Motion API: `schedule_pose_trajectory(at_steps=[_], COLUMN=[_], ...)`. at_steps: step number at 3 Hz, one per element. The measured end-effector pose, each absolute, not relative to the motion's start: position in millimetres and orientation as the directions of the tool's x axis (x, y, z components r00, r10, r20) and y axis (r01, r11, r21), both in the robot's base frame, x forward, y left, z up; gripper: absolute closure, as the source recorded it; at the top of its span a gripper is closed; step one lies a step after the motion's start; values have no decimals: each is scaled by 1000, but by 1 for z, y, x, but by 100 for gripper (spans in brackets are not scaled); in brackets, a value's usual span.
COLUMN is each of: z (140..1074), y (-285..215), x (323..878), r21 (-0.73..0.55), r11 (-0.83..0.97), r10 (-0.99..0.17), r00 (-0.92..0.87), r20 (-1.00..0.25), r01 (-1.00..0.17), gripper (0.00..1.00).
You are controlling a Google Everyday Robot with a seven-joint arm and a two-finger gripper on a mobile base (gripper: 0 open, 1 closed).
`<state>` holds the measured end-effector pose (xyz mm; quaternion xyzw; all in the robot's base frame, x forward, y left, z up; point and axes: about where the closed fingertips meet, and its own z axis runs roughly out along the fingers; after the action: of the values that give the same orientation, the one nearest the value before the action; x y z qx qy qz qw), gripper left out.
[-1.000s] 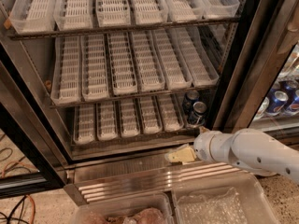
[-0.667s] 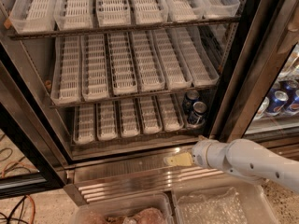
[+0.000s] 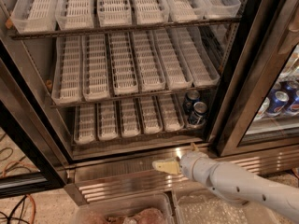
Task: Pick pepsi can from bottom shelf of fridge
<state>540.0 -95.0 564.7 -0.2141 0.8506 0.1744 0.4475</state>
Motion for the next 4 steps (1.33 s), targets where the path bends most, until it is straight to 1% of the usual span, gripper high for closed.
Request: schedule_pose_trajectory(at_steps=[1, 2, 3, 4], z=[566, 565, 567, 560], y=[-52, -60, -61, -60], x=[513, 514, 516, 528], r21=[49, 10, 9, 38], r11=[843, 871, 873, 886], r10=[-244, -240, -238, -189], r00=[-463, -443, -441, -433], r20=[-852, -864, -865, -881], r01=[-536, -491, -488, -462], gripper=[0, 0, 0, 0])
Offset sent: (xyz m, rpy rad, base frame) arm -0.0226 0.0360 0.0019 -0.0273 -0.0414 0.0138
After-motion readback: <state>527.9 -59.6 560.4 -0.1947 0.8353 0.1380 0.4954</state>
